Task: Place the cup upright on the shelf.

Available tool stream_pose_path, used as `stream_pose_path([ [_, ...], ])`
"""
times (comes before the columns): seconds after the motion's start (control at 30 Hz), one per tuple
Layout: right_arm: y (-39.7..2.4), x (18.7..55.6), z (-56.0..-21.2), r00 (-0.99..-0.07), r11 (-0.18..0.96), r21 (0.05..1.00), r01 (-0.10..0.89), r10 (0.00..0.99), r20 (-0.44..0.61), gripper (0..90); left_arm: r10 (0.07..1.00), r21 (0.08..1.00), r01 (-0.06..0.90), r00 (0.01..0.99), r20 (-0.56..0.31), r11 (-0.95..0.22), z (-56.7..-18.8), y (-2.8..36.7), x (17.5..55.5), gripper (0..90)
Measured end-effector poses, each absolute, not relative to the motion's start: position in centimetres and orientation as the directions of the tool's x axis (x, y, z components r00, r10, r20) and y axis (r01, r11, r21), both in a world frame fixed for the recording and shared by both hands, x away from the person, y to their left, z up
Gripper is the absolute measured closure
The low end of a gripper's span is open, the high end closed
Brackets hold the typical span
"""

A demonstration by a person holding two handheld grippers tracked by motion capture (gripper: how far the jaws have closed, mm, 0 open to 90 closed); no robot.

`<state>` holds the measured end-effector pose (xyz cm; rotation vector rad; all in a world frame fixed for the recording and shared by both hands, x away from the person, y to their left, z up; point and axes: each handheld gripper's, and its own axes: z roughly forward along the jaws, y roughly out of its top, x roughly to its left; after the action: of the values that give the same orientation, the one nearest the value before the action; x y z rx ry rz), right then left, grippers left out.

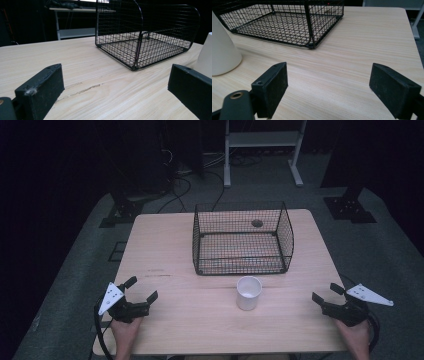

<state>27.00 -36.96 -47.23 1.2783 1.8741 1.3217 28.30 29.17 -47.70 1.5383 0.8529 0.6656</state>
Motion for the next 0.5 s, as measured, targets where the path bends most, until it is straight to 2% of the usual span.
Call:
stream_pose_path([
  [0.5, -34.9, 27.3, -46.7, -0.479, 0.141, 0.906, 0.400, 0.875, 0.075, 13.6, 0.817, 0.989, 0.144, 0.574, -0.049, -0.042, -47.7, 29.1, 28.2, 0.0],
])
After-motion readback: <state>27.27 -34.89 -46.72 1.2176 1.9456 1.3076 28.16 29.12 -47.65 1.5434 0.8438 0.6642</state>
